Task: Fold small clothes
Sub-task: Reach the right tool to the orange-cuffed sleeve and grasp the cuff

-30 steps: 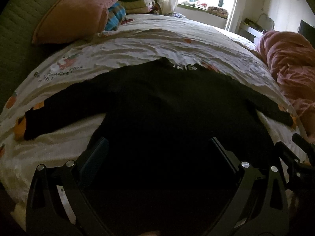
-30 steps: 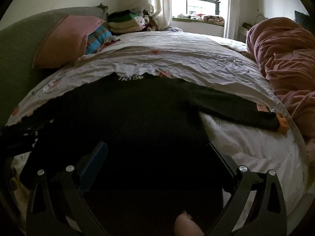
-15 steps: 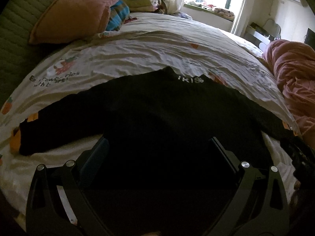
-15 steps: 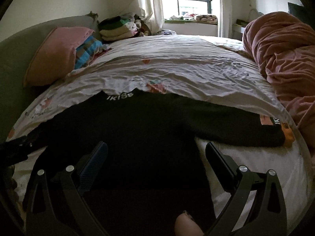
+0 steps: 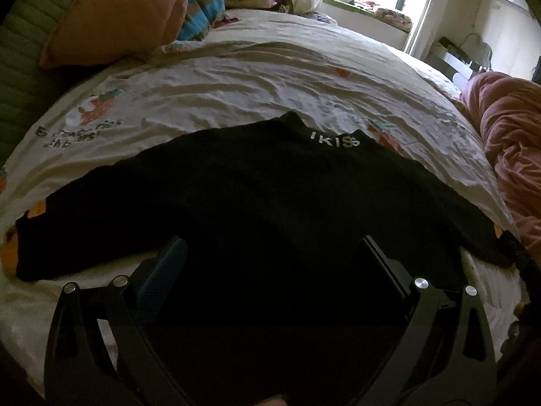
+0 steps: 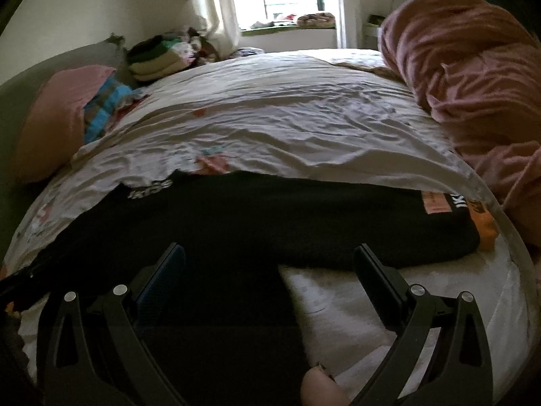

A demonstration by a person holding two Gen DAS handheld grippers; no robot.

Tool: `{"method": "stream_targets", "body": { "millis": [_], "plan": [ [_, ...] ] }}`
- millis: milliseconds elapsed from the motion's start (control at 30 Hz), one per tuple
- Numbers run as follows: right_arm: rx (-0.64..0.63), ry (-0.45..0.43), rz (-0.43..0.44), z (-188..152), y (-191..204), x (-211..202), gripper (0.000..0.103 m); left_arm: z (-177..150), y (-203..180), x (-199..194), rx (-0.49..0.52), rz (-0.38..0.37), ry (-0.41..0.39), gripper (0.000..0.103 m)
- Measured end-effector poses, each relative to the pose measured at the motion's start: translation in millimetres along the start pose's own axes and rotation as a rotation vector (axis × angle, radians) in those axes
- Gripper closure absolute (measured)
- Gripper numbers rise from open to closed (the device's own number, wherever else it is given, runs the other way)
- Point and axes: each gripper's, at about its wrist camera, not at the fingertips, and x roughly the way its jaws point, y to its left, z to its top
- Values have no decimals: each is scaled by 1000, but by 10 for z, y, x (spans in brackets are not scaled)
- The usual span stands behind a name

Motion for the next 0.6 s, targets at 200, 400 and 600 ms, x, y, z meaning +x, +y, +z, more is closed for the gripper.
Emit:
{"method": "stream_targets", "body": {
  "millis": [200,400,600],
  "plan": [
    [80,29,-41,26,-363,173,4,53,-91,164,8,-8,20,9],
    [167,75,-82,-14,-733,297,4,119,-208,304,17,-15,28,9],
    [249,94,-181,-24,-1136,386,4,182,-315,443,17,-28,21,9]
  ]
}}
